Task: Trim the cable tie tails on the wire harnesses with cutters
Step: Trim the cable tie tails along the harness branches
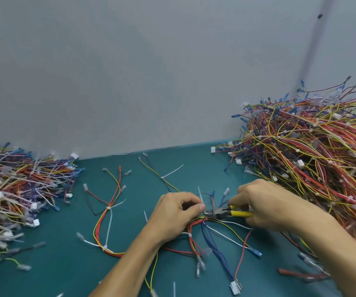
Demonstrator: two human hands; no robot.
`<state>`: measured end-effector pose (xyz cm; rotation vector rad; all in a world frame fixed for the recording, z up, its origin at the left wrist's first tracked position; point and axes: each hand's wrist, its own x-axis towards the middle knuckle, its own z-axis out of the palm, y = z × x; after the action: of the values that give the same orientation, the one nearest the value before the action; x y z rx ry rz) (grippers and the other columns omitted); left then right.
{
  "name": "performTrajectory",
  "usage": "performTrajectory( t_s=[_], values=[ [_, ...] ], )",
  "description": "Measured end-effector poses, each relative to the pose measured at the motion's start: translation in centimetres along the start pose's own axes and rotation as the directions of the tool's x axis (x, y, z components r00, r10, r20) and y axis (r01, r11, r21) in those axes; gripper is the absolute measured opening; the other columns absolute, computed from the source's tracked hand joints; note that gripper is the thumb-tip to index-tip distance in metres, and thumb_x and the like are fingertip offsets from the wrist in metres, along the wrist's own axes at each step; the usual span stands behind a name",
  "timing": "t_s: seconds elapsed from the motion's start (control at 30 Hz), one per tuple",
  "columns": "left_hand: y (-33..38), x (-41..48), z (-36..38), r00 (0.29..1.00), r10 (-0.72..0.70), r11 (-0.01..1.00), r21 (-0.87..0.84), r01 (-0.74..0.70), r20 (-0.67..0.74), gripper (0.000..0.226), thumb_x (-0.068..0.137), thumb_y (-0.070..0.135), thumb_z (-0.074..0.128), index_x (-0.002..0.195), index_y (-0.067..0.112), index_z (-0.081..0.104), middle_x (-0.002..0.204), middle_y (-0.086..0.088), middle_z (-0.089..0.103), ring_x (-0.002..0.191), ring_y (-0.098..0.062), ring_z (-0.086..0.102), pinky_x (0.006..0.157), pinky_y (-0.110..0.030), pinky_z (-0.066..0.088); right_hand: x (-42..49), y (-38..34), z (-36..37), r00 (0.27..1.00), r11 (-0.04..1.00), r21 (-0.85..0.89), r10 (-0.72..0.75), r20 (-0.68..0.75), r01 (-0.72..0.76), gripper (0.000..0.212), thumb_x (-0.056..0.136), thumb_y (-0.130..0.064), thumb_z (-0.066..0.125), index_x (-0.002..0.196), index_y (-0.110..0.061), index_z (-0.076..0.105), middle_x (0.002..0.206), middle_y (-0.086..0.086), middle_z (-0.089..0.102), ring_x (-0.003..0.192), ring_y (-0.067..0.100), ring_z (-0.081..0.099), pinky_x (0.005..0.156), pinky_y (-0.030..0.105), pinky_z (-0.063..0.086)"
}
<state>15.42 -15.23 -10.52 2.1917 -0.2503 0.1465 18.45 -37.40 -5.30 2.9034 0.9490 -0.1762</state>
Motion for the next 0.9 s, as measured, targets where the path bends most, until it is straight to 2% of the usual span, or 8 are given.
performTrajectory(
  t_s=[0.17,0.4,0.6,0.73,0.83,0.9],
  values=[
    [-0.1,0.0,0.0,1.0,-0.016,1.0,-0.008,0.016,0.014,0.013,0.085,0.026,0.069,0.072,0.028,0.07,0.061,0.013,0.061,0.056,0.002,0.048,0.058,-0.009,0.038,0.0,0.0,0.1,1.0,1.0,0.028,0.001,-0.003,-0.001,0.029,0.074,-0.024,0.06,0.102,-0.025,0.064,0.089,-0.002,0.059,0.086,0.021,0.056,0.072,0.039,0.051],
    [0.0,0.0,0.0,0.999,-0.036,0.999,-0.036,0.038,0.039,0.01,0.086,0.024,0.068,0.077,0.021,0.07,0.064,0.007,0.06,0.059,-0.004,0.047,0.061,-0.018,0.04,0.0,0.0,0.3,0.999,0.998,0.046,-0.031,-0.018,0.032,0.016,0.073,-0.025,0.059,0.088,-0.024,0.062,0.081,0.0,0.061,0.079,0.02,0.056,0.07,0.04,0.05],
    [-0.1,0.2,0.0,0.998,-0.056,0.996,-0.061,0.058,0.034,0.007,0.086,0.021,0.068,0.08,0.021,0.071,0.066,0.009,0.06,0.059,-0.002,0.048,0.063,-0.017,0.041,0.1,-0.2,0.7,0.998,0.997,0.062,-0.042,-0.039,0.045,0.014,0.07,-0.03,0.055,0.083,-0.026,0.055,0.074,0.0,0.058,0.073,0.018,0.055,0.065,0.041,0.05],
    [0.3,0.5,-0.4,0.993,-0.1,0.978,-0.179,0.111,0.069,0.01,0.087,0.016,0.067,0.078,0.02,0.068,0.067,0.006,0.061,0.062,-0.004,0.051,0.067,-0.019,0.042,0.1,-0.7,0.7,1.0,0.998,0.062,-0.02,-0.019,0.021,0.01,0.068,-0.029,0.053,0.078,-0.026,0.053,0.07,0.004,0.057,0.068,0.02,0.054,0.063,0.041,0.05],
    [1.5,0.7,-2.2,0.989,-0.144,0.935,-0.329,0.131,-0.015,0.016,0.086,0.01,0.067,0.073,0.019,0.068,0.071,0.001,0.066,0.069,-0.008,0.06,0.076,-0.024,0.047,0.0,-1.0,0.1,0.999,0.999,0.04,-0.003,-0.037,0.004,0.005,0.075,-0.031,0.054,0.071,-0.03,0.051,0.074,0.0,0.059,0.074,0.021,0.056,0.066,0.039,0.051],
    [2.4,0.4,-4.4,0.973,-0.169,0.907,-0.412,0.091,-0.155,0.022,0.084,0.005,0.068,0.066,0.018,0.069,0.078,-0.003,0.071,0.079,-0.012,0.067,0.085,-0.03,0.052,-0.3,-0.9,-0.7,0.995,1.0,0.0,-0.009,-0.104,0.009,0.005,0.082,-0.036,0.054,0.08,-0.032,0.056,0.08,-0.006,0.058,0.081,0.018,0.056,0.071,0.039,0.052]
  ],
)
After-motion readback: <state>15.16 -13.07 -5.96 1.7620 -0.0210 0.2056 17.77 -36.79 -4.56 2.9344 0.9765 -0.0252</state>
